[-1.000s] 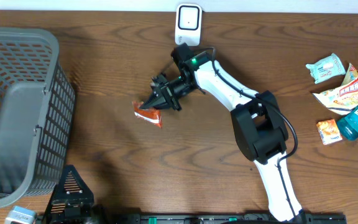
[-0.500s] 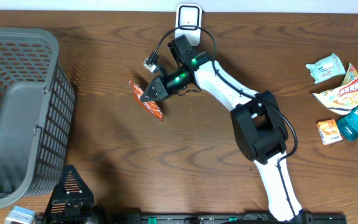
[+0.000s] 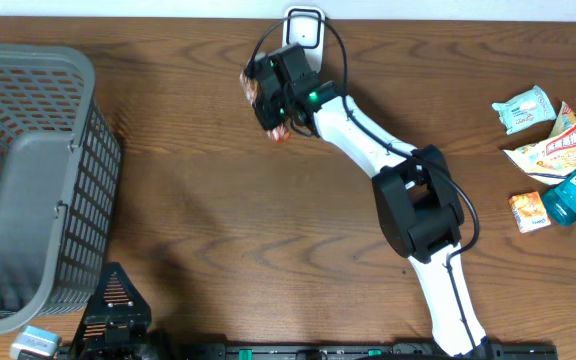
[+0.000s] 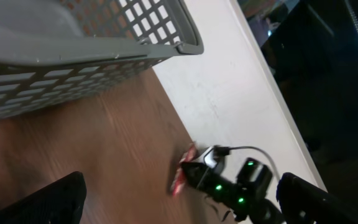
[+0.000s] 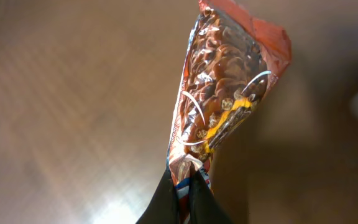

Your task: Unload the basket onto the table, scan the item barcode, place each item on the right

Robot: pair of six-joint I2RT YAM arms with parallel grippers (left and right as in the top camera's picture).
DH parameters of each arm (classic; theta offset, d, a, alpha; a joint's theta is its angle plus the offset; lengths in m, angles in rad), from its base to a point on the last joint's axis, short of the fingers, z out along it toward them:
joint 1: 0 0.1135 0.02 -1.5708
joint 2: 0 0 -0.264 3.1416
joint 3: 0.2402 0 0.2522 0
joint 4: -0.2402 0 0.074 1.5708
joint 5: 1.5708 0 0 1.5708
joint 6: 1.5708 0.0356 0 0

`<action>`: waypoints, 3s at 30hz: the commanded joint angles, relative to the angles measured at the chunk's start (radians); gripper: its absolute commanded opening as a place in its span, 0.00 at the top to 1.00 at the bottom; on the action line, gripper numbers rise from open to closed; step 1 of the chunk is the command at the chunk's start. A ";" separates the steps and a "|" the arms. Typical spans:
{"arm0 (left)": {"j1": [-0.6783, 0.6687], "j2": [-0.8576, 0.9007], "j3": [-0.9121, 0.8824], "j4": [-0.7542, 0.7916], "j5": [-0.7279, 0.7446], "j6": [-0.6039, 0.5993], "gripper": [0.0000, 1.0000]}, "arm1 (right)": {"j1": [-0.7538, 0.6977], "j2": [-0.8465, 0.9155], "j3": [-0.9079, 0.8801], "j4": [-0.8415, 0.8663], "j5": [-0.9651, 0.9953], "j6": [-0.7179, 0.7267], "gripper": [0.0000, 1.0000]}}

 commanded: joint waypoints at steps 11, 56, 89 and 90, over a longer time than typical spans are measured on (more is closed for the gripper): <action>0.106 -0.005 -0.020 0.008 -0.010 0.024 0.02 | -0.089 0.023 0.101 0.383 0.277 -0.016 0.99; 0.287 -0.005 -0.020 0.008 -0.002 -0.075 0.02 | -0.315 0.339 1.075 -0.972 0.780 0.325 0.99; 0.269 -0.005 -0.004 -0.003 -0.002 -0.081 0.02 | -0.179 0.339 0.567 -0.522 0.344 0.359 0.01; 0.269 -0.005 -0.005 -0.004 -0.002 -0.080 0.02 | -0.174 0.339 0.567 -0.514 0.344 0.359 0.01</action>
